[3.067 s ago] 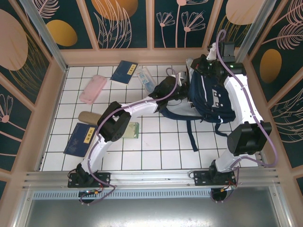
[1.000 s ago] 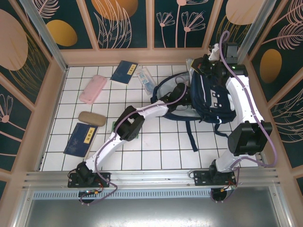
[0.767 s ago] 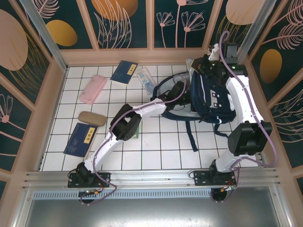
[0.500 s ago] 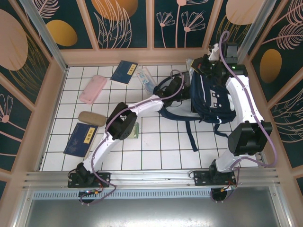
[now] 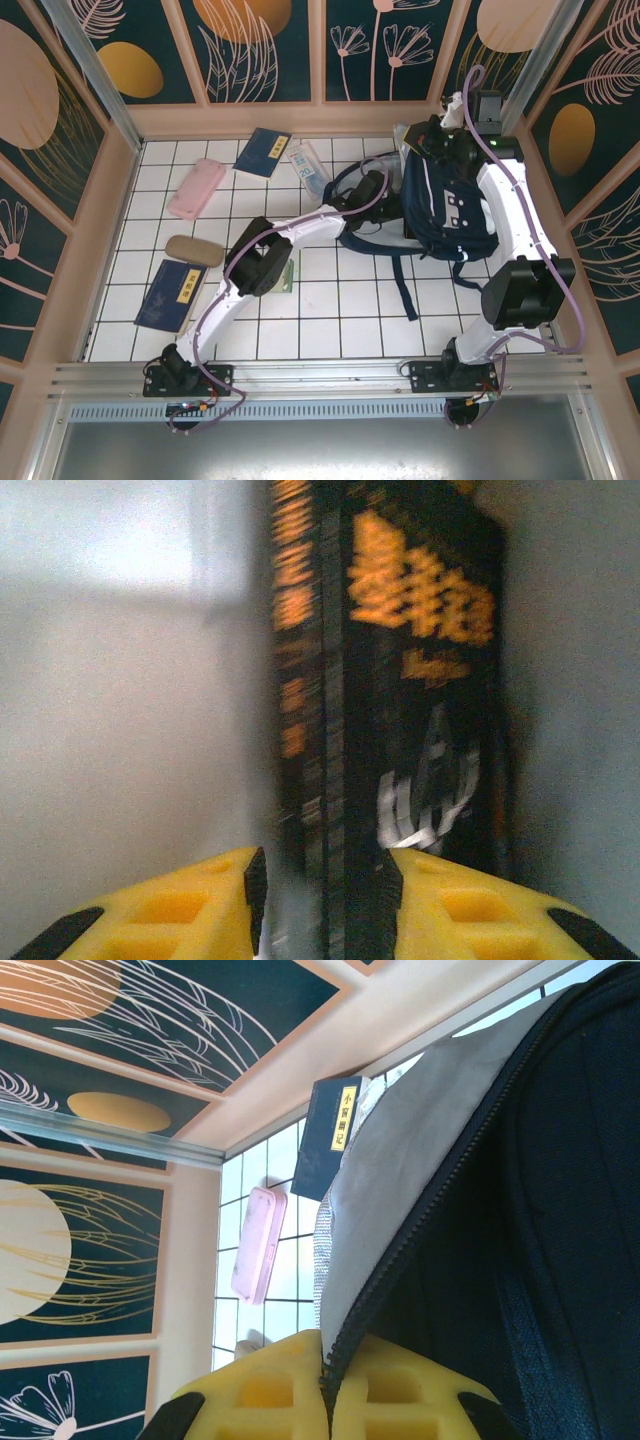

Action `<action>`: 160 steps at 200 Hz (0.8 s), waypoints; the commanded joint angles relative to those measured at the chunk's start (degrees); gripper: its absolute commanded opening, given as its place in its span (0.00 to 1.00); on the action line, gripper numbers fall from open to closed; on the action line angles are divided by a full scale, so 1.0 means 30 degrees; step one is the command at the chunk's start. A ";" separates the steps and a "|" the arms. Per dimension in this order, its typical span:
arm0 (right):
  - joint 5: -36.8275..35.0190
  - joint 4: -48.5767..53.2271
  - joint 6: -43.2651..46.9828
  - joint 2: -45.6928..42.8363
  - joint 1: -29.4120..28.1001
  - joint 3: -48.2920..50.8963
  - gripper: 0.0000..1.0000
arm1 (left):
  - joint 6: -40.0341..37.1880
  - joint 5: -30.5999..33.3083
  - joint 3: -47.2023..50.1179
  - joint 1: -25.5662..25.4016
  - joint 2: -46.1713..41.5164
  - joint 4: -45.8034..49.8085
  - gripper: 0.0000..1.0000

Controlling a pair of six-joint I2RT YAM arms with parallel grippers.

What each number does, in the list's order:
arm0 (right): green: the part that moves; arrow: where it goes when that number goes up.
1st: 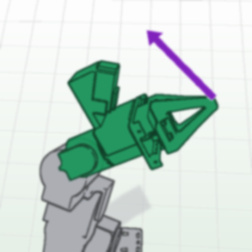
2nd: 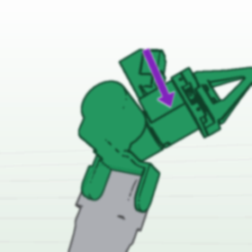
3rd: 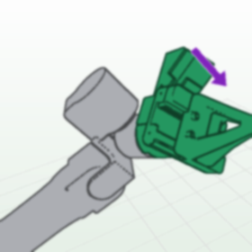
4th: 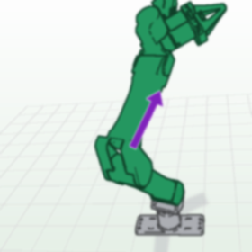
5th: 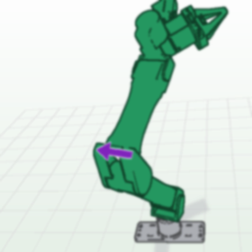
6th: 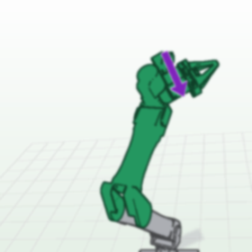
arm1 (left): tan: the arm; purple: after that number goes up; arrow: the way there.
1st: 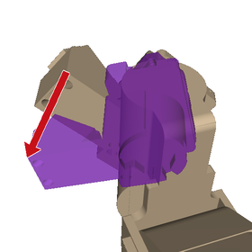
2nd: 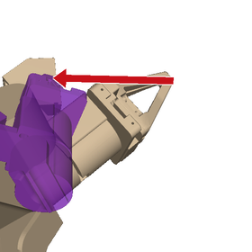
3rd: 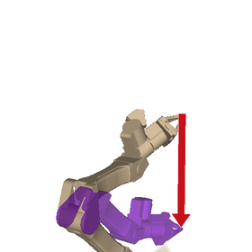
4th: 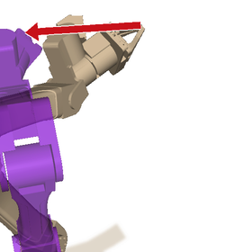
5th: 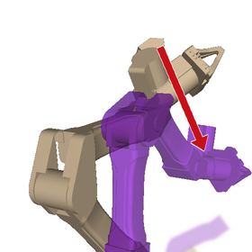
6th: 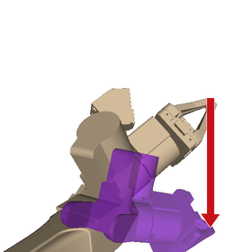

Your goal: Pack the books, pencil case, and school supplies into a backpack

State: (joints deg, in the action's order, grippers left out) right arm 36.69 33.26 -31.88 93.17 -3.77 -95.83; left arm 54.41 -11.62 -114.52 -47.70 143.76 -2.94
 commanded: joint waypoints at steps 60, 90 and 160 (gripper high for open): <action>0.0427 -0.2405 0.0257 -0.0780 -0.0213 -0.0079 0.00 | 0.0326 -0.0934 0.2916 -0.0309 -0.2275 0.0329 0.30; 0.0486 -0.2587 0.0124 -0.0733 -0.0227 0.0068 0.00 | 0.0602 -0.2000 0.1728 -0.0563 -0.0952 0.0494 0.13; 0.0514 -0.2677 0.0022 -0.0810 -0.0240 0.0347 0.00 | 0.1955 -0.4346 -0.1838 -0.0970 0.2043 -0.0631 0.06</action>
State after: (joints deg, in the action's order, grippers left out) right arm 36.12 32.01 -31.92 93.17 -4.12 -94.43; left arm 57.82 -20.78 -115.26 -49.84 145.69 -1.96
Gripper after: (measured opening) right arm 0.059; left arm 0.063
